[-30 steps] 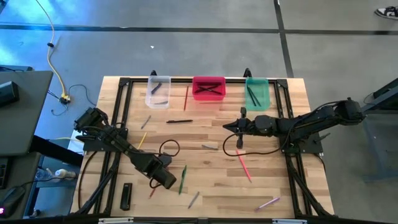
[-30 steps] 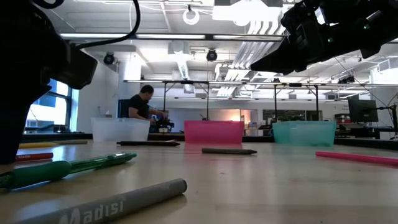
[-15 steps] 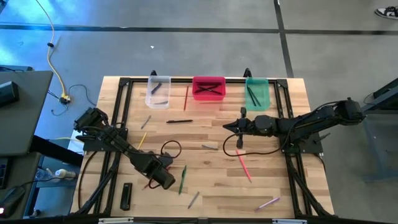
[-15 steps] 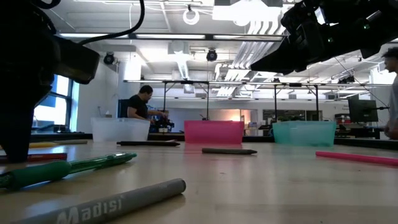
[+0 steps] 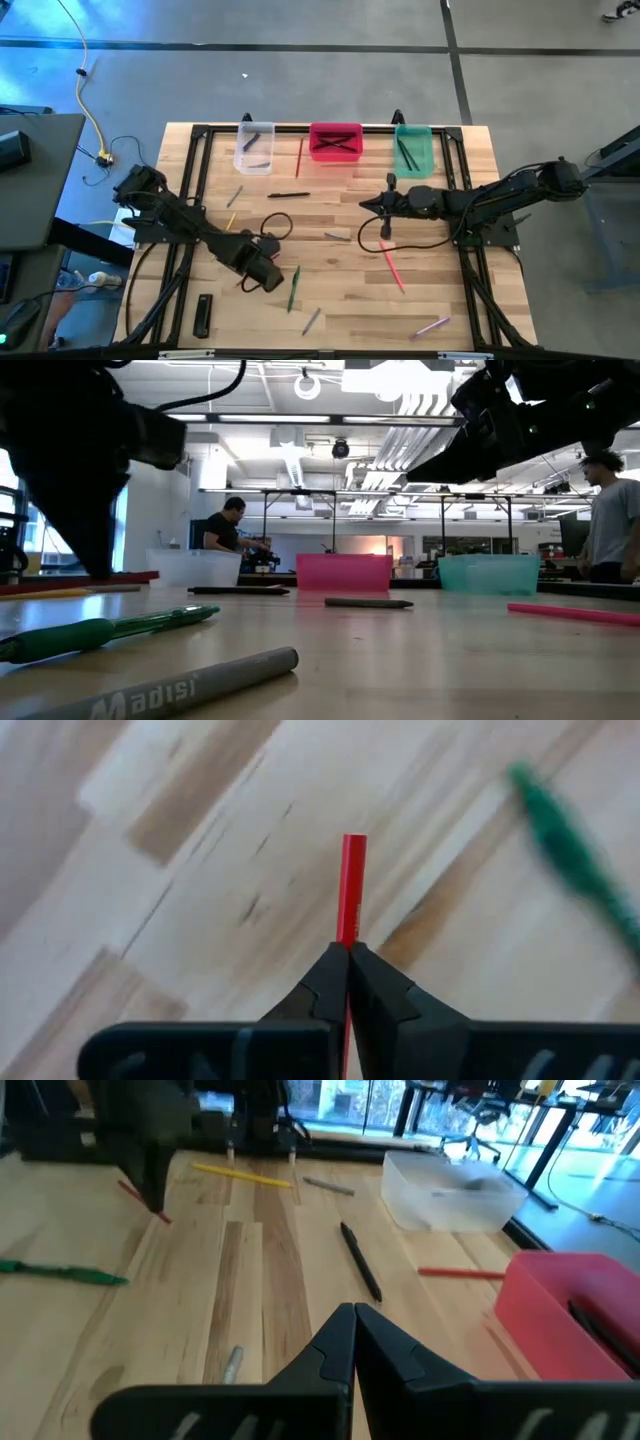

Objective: Sort crayons/erasers/pens/pencils in bins
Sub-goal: Put the bottom red pencil into the blue bin

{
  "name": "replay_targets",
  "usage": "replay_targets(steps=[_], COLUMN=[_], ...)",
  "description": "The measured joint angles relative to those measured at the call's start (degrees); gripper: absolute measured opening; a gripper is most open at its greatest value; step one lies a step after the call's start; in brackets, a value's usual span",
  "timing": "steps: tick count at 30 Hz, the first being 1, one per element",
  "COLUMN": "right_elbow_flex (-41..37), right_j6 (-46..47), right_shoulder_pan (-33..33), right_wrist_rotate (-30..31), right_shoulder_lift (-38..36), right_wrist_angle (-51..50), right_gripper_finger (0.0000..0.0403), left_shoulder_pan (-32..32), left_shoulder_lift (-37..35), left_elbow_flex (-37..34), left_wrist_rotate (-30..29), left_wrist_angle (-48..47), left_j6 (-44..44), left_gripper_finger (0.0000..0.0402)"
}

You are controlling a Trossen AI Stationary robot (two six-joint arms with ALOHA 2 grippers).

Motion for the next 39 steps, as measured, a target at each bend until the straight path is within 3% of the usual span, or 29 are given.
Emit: replay_targets(steps=[3, 14, 19, 25, 31, 39], right_elbow_flex=[0.0, 0.0, 0.0, 0.0, 0.0, 0.0], right_j6=[-0.01, -0.04, -0.02, -0.03, -0.04, -0.07], right_shoulder_pan=[0.0, 0.0, 0.0, 0.0, 0.0, 0.0], right_wrist_rotate=[0.1, 0.74, 0.76, 0.83, 0.98, 0.96], right_shoulder_lift=[0.14, 0.9, 0.9, 0.9, 0.9, 0.9], right_wrist_angle=[-0.58, -0.57, -0.8, -0.78, -0.77, -0.71], right_gripper_finger=[0.0, 0.0, 0.0, 0.0, 0.0, 0.0], left_shoulder_pan=[1.03, 9.05, 11.37, 12.51, 9.73, -3.75], left_shoulder_lift=[-1.28, -1.03, -1.03, -3.87, -10.21, -13.6], left_elbow_flex=[-1.42, -9.0, -8.82, -8.78, -8.69, -9.45], left_wrist_rotate=[-0.23, -0.57, 1.82, 7.3, 8.51, 8.08], left_wrist_angle=[1.08, 20.37, 20.86, 18.24, 9.23, 2.3], left_j6=[2.59, 13.43, 19.38, 21.47, 17.42, 4.31], left_gripper_finger=[0.0001, 0.0001, 0.0006, 0.0052, 0.0108, 0.0128])
